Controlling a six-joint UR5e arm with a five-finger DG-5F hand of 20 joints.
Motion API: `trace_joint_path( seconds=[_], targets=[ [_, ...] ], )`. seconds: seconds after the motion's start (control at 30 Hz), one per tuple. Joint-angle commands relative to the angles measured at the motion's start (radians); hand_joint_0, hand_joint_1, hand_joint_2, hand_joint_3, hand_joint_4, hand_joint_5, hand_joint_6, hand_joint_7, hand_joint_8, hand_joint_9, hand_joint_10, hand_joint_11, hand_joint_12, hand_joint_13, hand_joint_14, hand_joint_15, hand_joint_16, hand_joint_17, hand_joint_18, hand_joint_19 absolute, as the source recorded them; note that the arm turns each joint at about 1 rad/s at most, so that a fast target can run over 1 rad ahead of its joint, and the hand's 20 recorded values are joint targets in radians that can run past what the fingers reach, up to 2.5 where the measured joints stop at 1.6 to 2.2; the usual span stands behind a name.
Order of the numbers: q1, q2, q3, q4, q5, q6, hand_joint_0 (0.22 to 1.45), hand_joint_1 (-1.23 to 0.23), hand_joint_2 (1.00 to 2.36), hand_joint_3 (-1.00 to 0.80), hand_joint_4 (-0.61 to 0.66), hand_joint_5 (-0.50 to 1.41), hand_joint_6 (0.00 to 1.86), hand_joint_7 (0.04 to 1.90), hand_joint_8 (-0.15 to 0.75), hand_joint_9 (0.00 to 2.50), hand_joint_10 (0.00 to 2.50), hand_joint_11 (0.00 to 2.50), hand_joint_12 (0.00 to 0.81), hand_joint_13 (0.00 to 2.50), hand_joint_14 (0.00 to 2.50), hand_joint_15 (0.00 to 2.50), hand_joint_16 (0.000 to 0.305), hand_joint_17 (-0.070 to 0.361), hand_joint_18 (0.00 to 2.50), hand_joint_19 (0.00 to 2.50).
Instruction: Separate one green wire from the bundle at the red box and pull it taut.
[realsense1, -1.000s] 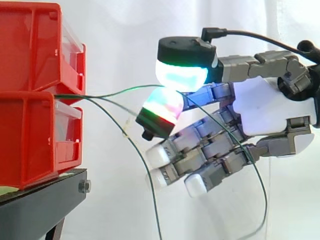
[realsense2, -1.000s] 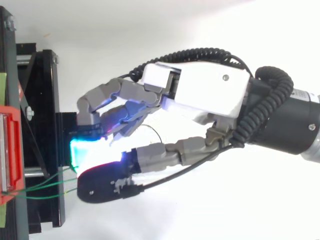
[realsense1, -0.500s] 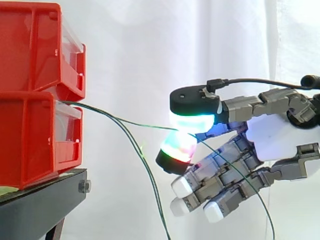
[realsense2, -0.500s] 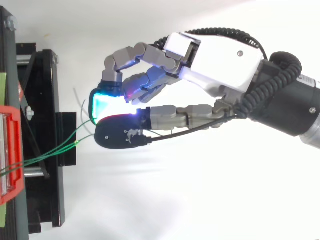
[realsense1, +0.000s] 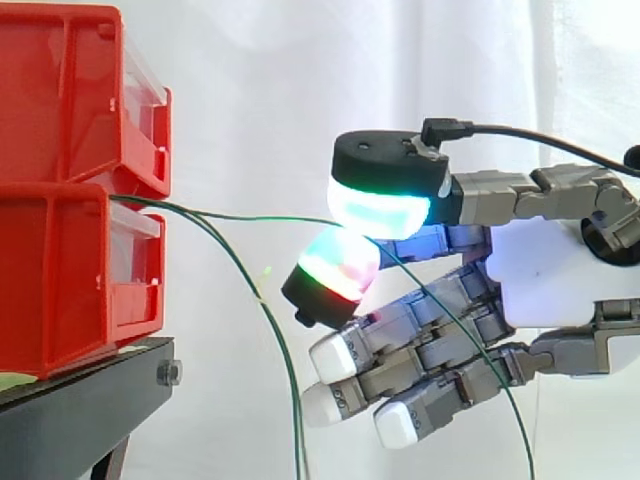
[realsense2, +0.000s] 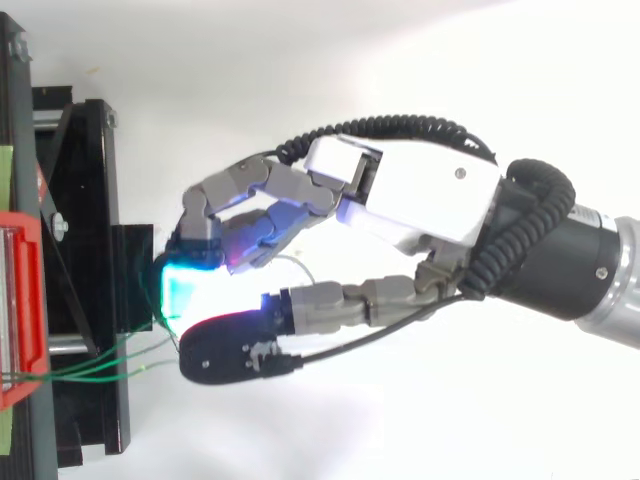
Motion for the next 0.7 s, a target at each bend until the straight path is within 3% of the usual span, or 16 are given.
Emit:
trace_joint_path(
  seconds=[0.0,0.67],
  targets=[
    [0.007,0.000,-0.020,0.046,-0.008,-0.001,0.60,-0.76,1.01,0.02,-0.08,-0.13,0.88,1.18,0.317,0.90,0.01,0.44,0.339,0.72,0.01,0.22,0.051,0.114,0.81,0.31],
    [0.022,0.000,-0.023,0.041,-0.006,-0.002,0.60,-0.76,1.01,0.02,-0.08,-0.13,0.88,1.18,0.323,0.93,0.01,0.46,0.340,0.73,0.01,0.22,0.050,0.113,0.81,0.31]
  ],
)
